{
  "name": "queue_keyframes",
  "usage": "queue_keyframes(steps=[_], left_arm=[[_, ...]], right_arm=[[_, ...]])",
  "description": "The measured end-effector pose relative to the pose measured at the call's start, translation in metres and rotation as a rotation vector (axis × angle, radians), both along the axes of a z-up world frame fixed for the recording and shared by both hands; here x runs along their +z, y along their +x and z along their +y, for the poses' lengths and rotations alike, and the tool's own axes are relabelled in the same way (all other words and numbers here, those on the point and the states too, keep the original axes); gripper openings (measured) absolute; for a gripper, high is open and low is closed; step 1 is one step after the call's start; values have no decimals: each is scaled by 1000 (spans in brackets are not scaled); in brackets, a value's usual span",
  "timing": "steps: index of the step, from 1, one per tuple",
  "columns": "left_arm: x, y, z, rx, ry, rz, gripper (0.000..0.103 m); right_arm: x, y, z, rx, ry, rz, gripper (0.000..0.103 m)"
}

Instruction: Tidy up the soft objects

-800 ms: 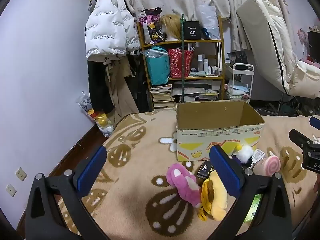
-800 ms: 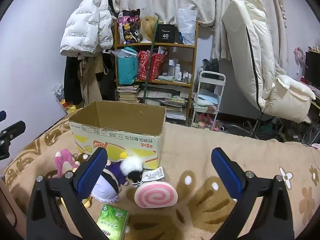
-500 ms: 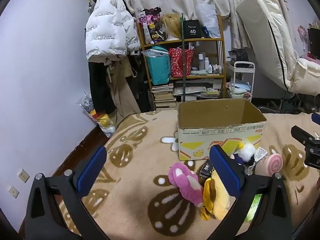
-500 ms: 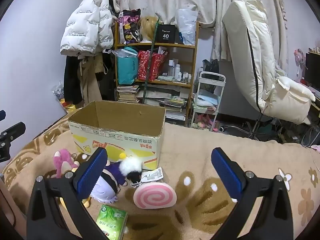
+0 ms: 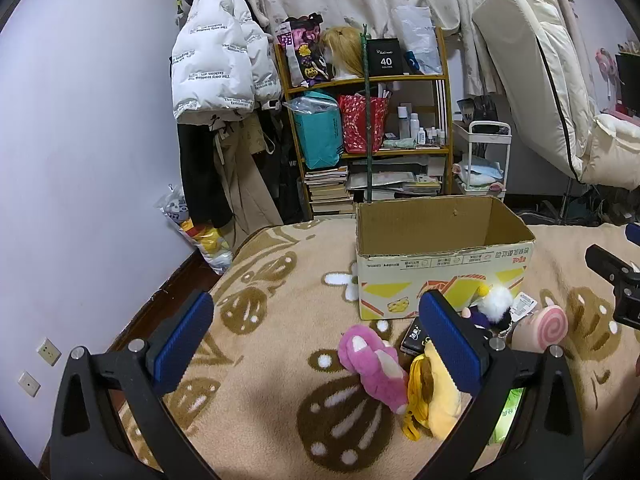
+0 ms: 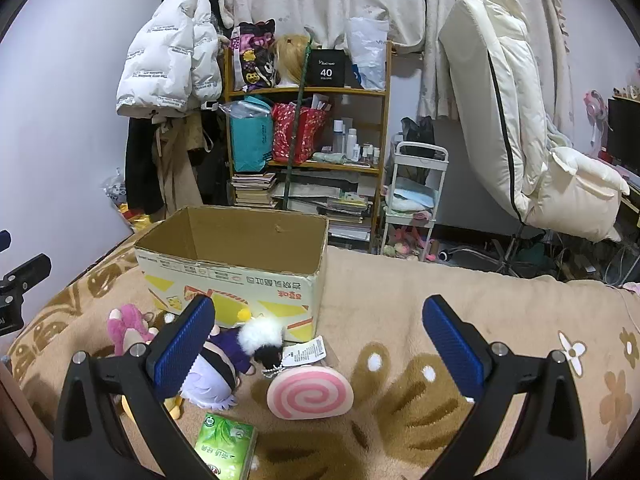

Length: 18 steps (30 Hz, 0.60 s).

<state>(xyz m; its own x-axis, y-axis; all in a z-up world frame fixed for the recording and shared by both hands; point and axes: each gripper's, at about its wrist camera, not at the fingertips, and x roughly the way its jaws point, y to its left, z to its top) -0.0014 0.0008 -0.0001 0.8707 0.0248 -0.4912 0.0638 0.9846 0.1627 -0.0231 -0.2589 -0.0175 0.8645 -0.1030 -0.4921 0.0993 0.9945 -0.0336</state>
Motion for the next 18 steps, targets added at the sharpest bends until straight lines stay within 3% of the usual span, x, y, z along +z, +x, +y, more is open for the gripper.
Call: queue_keyframes(steps=[18], left_arm=[[0,-1,-1,5,7,-1,101]], right_arm=[[-2,1,-1,-3,6,5,103]])
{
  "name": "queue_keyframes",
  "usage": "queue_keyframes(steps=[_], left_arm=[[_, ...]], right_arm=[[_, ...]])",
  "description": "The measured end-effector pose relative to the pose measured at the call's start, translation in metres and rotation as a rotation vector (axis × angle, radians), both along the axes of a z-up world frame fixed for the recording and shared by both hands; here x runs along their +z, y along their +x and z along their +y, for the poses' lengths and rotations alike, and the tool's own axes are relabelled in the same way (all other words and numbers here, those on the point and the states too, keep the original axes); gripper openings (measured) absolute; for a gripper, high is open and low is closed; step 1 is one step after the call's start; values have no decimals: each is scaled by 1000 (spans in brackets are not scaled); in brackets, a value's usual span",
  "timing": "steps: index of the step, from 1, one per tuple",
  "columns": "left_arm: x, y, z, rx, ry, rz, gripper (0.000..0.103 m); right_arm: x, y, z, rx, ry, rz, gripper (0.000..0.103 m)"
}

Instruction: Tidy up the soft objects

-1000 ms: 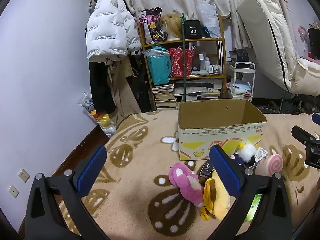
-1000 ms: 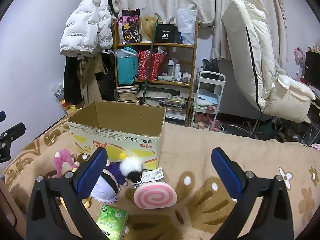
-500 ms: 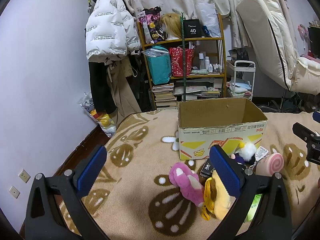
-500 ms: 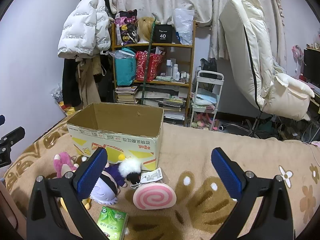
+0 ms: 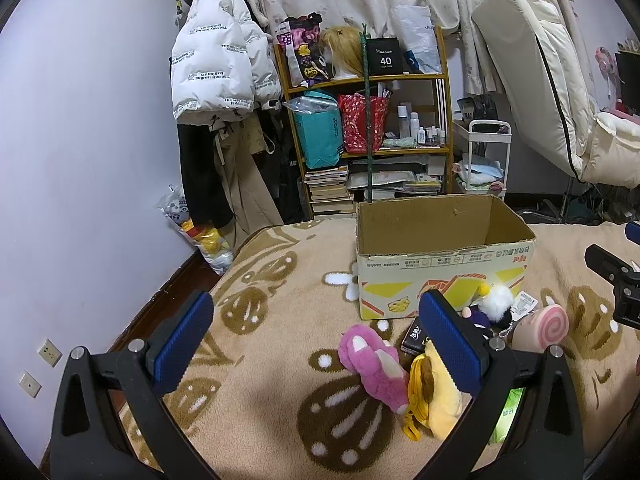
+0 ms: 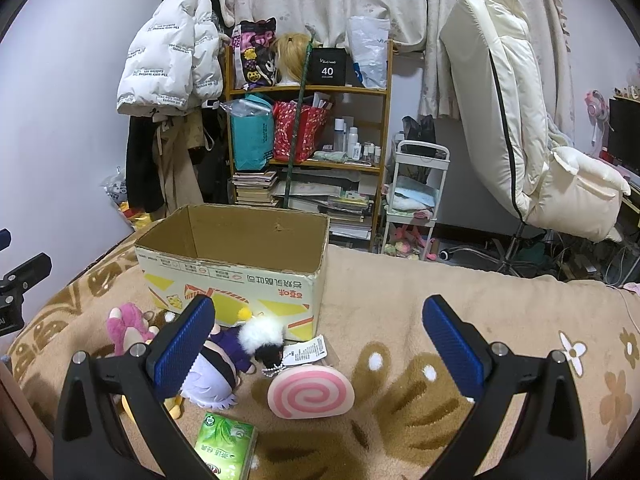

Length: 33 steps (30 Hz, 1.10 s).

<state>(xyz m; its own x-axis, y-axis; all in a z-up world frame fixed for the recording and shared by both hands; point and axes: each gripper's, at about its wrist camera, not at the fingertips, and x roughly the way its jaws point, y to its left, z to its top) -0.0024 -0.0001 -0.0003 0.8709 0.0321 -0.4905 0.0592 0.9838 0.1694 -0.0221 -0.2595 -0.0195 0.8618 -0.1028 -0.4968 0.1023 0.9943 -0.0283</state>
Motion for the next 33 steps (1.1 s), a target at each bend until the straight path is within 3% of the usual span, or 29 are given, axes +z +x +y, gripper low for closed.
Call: queue_keyframes(steps=[33], left_arm=[[-1,1,-1,-4,3,3,101]], right_arm=[[-6,1,-1,-3,9,8,103]])
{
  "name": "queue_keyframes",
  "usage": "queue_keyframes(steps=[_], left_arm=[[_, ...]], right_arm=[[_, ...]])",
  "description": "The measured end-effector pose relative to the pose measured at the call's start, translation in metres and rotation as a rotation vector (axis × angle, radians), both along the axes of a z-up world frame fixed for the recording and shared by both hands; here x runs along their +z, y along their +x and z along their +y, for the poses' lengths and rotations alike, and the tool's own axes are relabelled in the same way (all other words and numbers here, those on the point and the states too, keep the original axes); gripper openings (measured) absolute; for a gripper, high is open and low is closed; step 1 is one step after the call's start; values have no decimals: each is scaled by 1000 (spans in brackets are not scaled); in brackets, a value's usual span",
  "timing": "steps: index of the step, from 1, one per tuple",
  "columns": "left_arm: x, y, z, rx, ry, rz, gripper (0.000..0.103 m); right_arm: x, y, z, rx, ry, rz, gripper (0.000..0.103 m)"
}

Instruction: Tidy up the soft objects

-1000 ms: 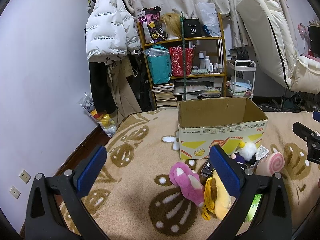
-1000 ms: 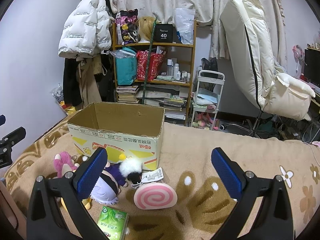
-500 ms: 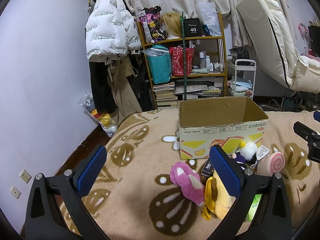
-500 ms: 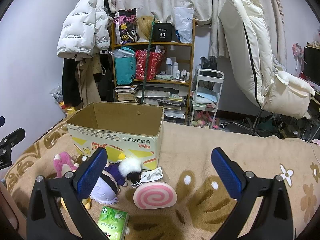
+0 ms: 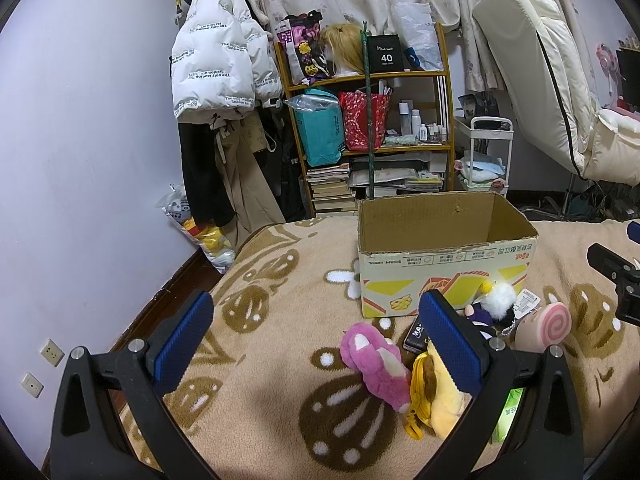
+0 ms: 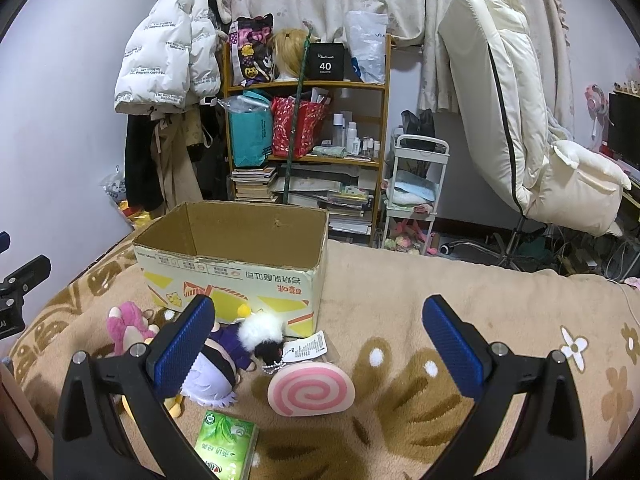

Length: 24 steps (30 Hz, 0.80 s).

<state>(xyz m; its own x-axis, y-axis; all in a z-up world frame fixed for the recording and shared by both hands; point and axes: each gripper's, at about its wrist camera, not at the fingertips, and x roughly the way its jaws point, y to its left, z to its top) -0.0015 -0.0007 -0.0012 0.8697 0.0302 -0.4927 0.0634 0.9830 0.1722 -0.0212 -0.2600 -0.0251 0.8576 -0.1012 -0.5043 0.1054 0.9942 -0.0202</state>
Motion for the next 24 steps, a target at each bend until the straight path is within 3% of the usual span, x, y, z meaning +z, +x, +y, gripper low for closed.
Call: queue_keyframes(steps=[19,24], left_arm=[[-3,0,1,2,2,4,101],[-12,6,8,16,2,38,101]], right_arm=[[-5,2,0,-4,2,11,103],[-6,2,0,-3,1,13,103]])
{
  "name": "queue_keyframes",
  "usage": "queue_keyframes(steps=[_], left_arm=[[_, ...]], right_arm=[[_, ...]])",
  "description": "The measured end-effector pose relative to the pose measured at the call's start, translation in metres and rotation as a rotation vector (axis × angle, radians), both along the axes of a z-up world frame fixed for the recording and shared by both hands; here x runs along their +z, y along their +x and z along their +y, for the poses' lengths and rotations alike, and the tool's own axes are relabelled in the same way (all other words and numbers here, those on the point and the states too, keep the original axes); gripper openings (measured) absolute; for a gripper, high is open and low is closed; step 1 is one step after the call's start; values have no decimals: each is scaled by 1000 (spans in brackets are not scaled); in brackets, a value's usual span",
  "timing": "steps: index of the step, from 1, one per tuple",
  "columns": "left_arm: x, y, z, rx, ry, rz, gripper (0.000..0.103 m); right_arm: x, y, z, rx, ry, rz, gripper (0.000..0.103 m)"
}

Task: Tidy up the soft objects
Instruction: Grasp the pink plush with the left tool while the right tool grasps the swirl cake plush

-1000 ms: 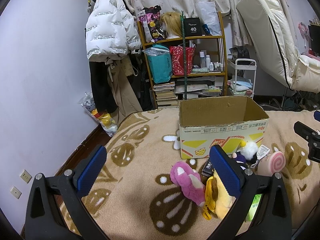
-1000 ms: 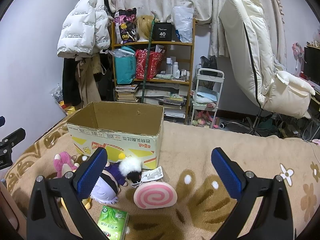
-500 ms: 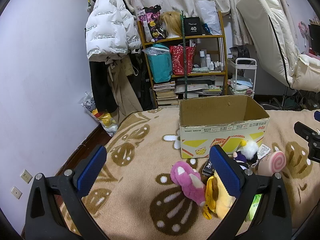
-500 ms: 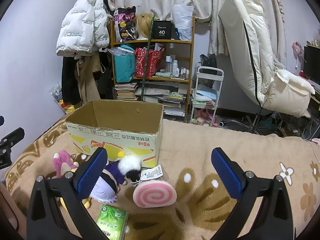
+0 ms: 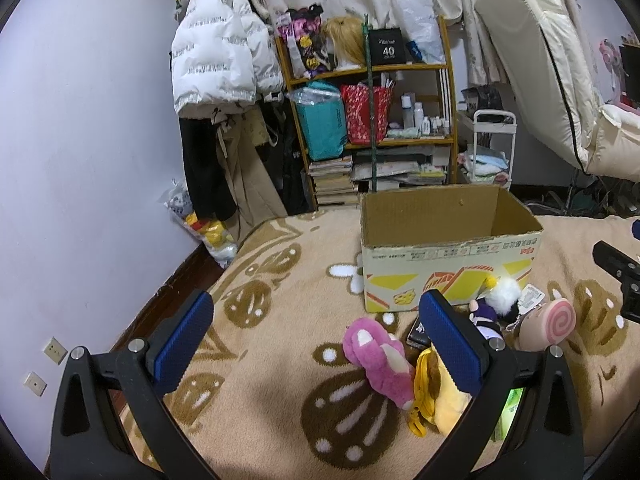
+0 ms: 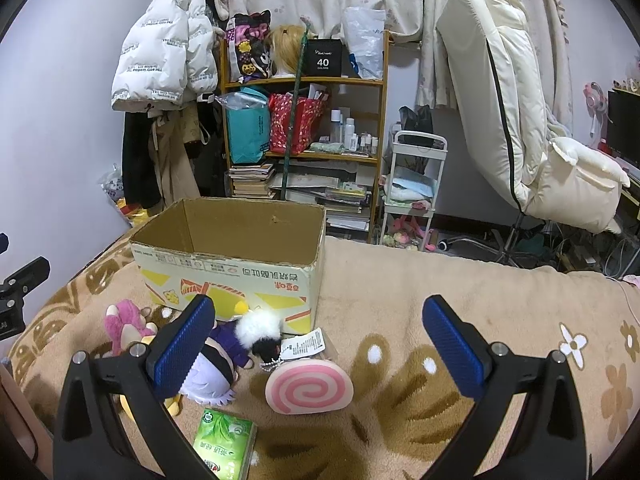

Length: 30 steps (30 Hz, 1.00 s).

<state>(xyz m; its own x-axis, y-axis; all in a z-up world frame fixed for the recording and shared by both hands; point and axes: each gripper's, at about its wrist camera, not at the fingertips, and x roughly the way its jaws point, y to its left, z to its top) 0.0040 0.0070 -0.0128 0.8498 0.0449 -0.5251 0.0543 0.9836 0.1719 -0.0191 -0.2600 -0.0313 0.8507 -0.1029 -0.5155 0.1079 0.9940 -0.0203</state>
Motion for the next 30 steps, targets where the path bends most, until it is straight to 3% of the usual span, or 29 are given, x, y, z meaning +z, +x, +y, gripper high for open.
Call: queue_keyframes(steps=[12,22,30], left_arm=[[-18,54,21,145,-41,140,101],[-47,95,21,148,-144,312,101],[-78,107,14,138,-181,455,101]], right_arm=[[-18,26,-3,19,36,108,103],[-37,51,-2,33,23,206,103],[-61,63,-3,72,99,302,103]])
